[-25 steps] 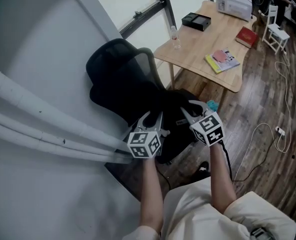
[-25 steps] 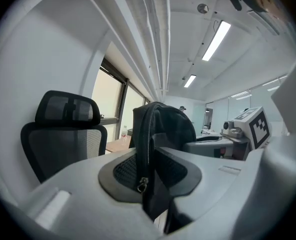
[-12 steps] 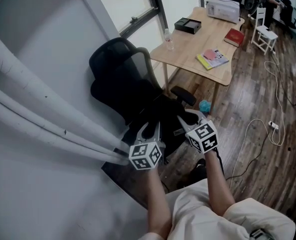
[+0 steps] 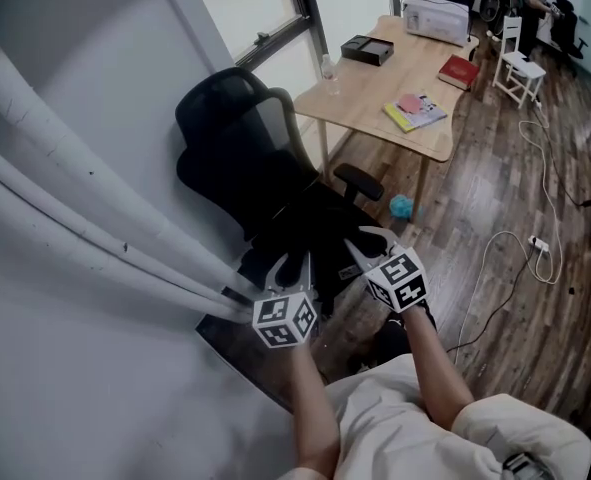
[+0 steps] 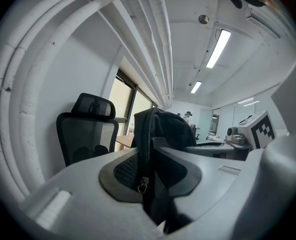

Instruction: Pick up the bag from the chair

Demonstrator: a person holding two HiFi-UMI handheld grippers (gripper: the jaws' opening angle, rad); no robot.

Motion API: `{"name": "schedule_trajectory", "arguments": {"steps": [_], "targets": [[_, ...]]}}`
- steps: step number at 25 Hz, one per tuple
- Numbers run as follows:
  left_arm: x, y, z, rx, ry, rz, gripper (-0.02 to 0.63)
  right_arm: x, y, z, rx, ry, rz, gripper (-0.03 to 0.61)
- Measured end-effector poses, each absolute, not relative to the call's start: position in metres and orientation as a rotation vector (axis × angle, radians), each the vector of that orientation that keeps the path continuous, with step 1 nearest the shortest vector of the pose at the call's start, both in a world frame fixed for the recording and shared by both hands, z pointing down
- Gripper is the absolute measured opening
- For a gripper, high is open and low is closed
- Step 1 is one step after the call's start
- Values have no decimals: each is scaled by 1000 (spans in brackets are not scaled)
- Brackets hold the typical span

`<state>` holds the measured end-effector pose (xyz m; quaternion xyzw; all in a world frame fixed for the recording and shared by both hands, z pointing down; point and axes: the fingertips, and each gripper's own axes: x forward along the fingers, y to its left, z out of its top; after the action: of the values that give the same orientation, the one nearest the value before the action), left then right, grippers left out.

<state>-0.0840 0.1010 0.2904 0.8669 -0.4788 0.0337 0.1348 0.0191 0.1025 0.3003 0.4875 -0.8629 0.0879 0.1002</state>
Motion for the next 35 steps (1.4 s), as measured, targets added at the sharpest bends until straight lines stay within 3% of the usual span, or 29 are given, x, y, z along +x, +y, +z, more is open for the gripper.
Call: {"name": "schedule_trajectory", "arguments": {"steps": [35], "targets": [[-103, 120, 300, 2480, -1427, 116, 78, 0, 121, 307, 1379, -2563, 242, 63]]}}
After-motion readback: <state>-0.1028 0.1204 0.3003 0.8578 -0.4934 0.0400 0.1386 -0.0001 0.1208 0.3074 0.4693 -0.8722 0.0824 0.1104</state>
